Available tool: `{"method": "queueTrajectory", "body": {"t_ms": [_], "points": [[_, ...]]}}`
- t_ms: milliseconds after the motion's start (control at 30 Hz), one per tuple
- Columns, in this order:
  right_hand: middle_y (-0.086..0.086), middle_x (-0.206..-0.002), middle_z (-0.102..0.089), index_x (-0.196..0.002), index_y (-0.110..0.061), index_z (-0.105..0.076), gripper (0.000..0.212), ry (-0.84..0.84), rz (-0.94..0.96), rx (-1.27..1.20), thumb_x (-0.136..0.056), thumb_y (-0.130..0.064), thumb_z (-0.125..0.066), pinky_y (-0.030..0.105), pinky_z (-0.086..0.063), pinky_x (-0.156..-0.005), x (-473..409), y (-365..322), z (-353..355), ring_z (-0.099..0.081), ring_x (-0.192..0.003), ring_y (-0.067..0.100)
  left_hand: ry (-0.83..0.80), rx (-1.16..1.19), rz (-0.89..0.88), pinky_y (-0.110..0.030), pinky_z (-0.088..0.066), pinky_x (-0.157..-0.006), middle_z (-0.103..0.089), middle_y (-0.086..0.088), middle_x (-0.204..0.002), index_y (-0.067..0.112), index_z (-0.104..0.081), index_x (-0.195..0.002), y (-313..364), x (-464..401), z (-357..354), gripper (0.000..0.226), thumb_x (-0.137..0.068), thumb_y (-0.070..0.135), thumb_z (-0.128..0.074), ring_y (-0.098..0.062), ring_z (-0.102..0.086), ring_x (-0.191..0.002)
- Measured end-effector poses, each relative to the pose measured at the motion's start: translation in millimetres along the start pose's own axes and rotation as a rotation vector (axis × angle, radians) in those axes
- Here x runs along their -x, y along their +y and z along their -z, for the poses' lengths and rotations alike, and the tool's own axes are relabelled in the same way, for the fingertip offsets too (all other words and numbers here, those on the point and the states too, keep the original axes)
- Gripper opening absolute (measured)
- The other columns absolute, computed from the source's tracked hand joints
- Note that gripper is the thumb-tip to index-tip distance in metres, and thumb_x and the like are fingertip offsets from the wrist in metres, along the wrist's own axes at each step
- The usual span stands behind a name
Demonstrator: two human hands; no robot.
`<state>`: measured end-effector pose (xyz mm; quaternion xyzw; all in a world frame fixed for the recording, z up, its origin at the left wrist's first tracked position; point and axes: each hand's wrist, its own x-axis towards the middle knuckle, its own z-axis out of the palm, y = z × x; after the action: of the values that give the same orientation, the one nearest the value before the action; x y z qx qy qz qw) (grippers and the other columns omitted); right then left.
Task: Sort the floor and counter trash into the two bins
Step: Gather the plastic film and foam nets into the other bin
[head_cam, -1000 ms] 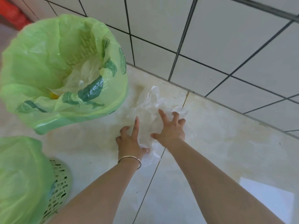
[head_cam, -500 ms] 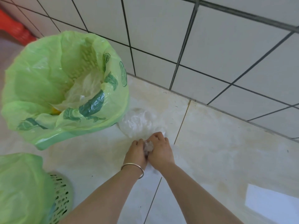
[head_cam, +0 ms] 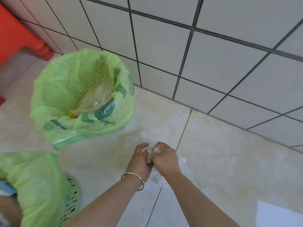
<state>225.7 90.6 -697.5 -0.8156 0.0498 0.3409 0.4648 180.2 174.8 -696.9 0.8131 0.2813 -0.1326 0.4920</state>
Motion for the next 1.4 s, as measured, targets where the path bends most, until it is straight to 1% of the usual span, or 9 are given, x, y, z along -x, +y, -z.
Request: {"method": "queueTrajectory", "body": {"t_ms": [133,267,400,567,633,833,1033,1267,1400], "points": [[0.013,-0.074,-0.07,-0.066,-0.01,-0.051,0.008,0.026,0.022,-0.119,-0.069,-0.008,-0.059,0.028,-0.05,-0.067,9,-3,2,-0.063,-0.075,0.016,-0.03,-0.11,-0.003,-0.024,-0.037,-0.064,-0.066,-0.011,-0.091,0.019,-0.052,-0.077,5,12,4,0.02,-0.093,0.016,-0.042,-0.033,-0.061,-0.085],[-0.002,-0.053,-0.061,-0.062,-0.013,-0.05,0.003,0.048,0.025,-0.239,-0.064,-0.012,-0.051,0.023,-0.046,-0.056,17,-10,3,-0.054,-0.055,0.005,-0.023,-0.021,0.0,-0.025,-0.036,-0.055,-0.06,-0.003,-0.076,0.011,-0.057,-0.092,8,18,5,0.022,-0.095,0.019,-0.037,-0.018,-0.048,-0.064],[0.032,-0.072,-0.055,-0.055,-0.018,-0.049,0.008,0.084,0.025,-0.369,-0.061,-0.016,-0.044,0.039,-0.046,-0.064,26,-17,-1,-0.053,-0.067,0.025,0.01,0.219,-0.012,-0.016,-0.031,-0.05,-0.042,0.006,-0.062,0.016,-0.038,-0.066,21,29,9,0.032,-0.097,0.025,-0.042,-0.008,-0.036,-0.056],[-0.006,-0.045,-0.04,-0.041,-0.022,-0.042,0.031,0.076,0.086,-0.544,-0.065,-0.003,-0.043,0.021,-0.032,-0.047,40,-47,8,-0.036,-0.05,0.016,0.092,0.462,-0.018,-0.024,-0.04,-0.058,-0.047,0.002,-0.068,0.021,-0.041,-0.066,40,35,17,0.014,-0.076,0.026,-0.049,-0.013,-0.045,-0.062],[-0.007,-0.042,-0.034,-0.043,-0.023,-0.039,0.04,0.098,0.126,-0.601,-0.071,0.006,-0.04,0.019,-0.026,-0.042,43,-68,9,-0.03,-0.047,0.014,0.154,0.519,-0.062,-0.029,-0.041,-0.06,-0.051,-0.001,-0.07,0.018,-0.043,-0.07,54,33,28,0.005,-0.068,0.021,-0.046,-0.016,-0.047,-0.064],[-0.003,-0.048,-0.04,-0.057,-0.014,-0.04,0.009,0.012,0.296,-0.812,-0.056,-0.005,-0.04,0.019,-0.031,-0.042,58,-153,11,-0.037,-0.045,0.012,0.435,0.55,-0.338,-0.044,-0.047,-0.07,-0.058,-0.008,-0.083,0.023,-0.046,-0.076,105,30,81,0.007,-0.068,0.024,-0.044,-0.024,-0.054,-0.076],[0.003,-0.059,-0.047,-0.053,-0.018,-0.048,0.015,-0.095,0.483,-0.943,-0.059,-0.006,-0.041,0.023,-0.035,-0.05,60,-238,1,-0.043,-0.055,0.016,0.648,0.423,-0.587,-0.04,-0.046,-0.073,-0.057,-0.012,-0.092,0.034,-0.035,-0.076,151,26,158,0.015,-0.062,0.038,-0.034,-0.029,-0.053,-0.084],[-0.007,-0.054,-0.053,-0.067,-0.018,-0.048,0.015,-0.168,0.572,-0.739,-0.06,-0.007,-0.04,0.018,-0.042,-0.049,28,-278,-41,-0.049,-0.053,0.01,0.814,0.234,-0.725,-0.023,-0.031,-0.065,-0.043,-0.011,-0.088,0.004,-0.042,-0.094,124,-16,209,0.036,-0.072,0.03,-0.033,-0.016,-0.038,-0.078],[0.005,-0.096,-0.051,-0.089,-0.023,-0.055,0.024,-0.004,0.597,-0.288,-0.071,-0.02,-0.04,0.037,-0.047,-0.086,-5,-267,-69,-0.053,-0.093,0.025,0.744,-0.007,-0.765,-0.026,-0.033,-0.06,-0.039,-0.013,-0.093,0.019,-0.032,-0.102,84,-48,224,0.029,-0.077,0.031,-0.04,-0.02,-0.042,-0.073]]}}
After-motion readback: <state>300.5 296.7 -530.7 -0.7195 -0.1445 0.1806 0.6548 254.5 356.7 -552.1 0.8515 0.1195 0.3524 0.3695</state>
